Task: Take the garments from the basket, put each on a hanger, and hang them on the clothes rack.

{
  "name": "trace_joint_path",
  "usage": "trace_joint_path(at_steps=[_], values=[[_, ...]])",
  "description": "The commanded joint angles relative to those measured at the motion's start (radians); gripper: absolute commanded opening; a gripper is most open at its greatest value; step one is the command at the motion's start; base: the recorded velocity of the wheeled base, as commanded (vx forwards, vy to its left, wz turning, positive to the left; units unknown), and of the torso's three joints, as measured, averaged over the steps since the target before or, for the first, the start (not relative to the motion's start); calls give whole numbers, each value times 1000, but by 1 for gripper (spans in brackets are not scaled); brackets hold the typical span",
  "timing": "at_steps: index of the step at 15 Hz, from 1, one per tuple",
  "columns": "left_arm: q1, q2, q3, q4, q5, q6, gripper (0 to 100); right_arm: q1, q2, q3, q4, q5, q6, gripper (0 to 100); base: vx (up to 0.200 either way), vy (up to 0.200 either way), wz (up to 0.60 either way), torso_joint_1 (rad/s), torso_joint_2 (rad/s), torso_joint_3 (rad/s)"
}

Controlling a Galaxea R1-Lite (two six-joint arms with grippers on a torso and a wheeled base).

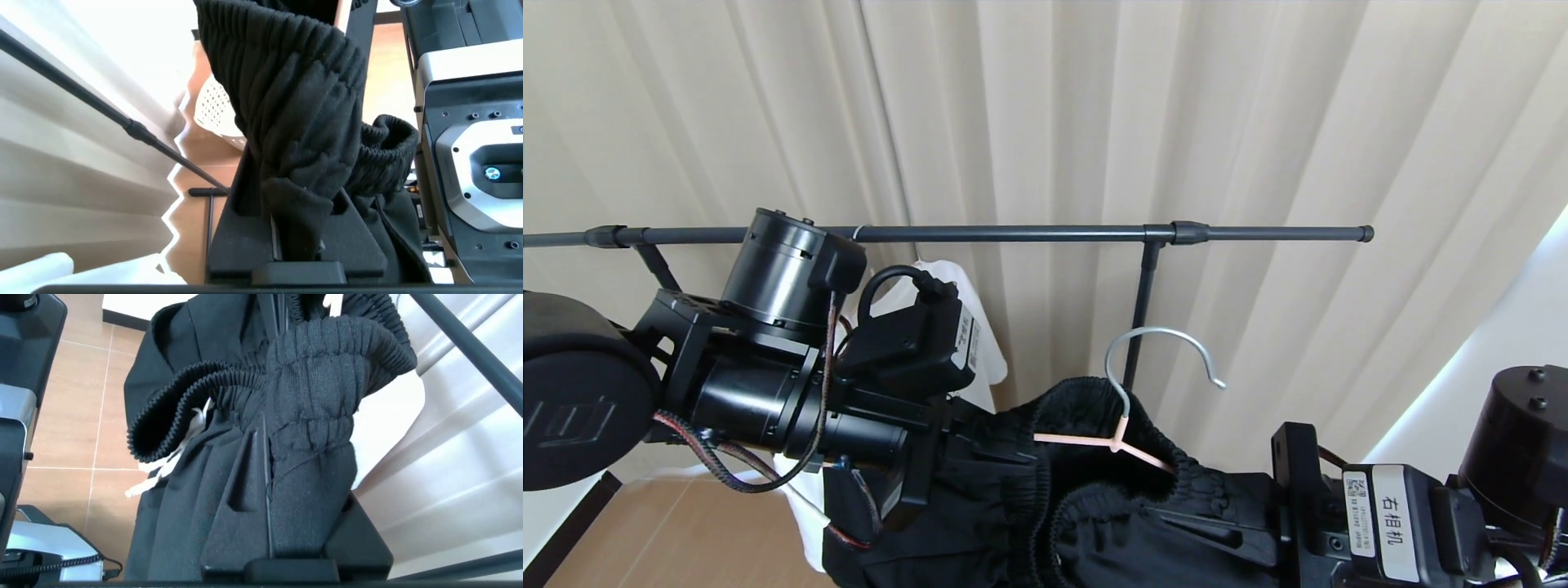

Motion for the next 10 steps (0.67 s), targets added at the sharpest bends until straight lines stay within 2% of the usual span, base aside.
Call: trace_joint_path(at_steps=[1, 7, 10], values=[[13, -18, 16, -18, 0, -10, 0, -4, 0, 0, 2, 2, 0, 0, 0, 0, 0, 0, 0, 0], [47, -64, 153, -225, 2, -102, 0, -43, 3, -13, 14, 3, 11, 0, 0, 0, 0, 0, 0, 0], [44, -64, 157, -234, 2, -102, 0, -43, 5, -13, 14, 2, 27, 0, 0, 0, 0, 0, 0, 0]])
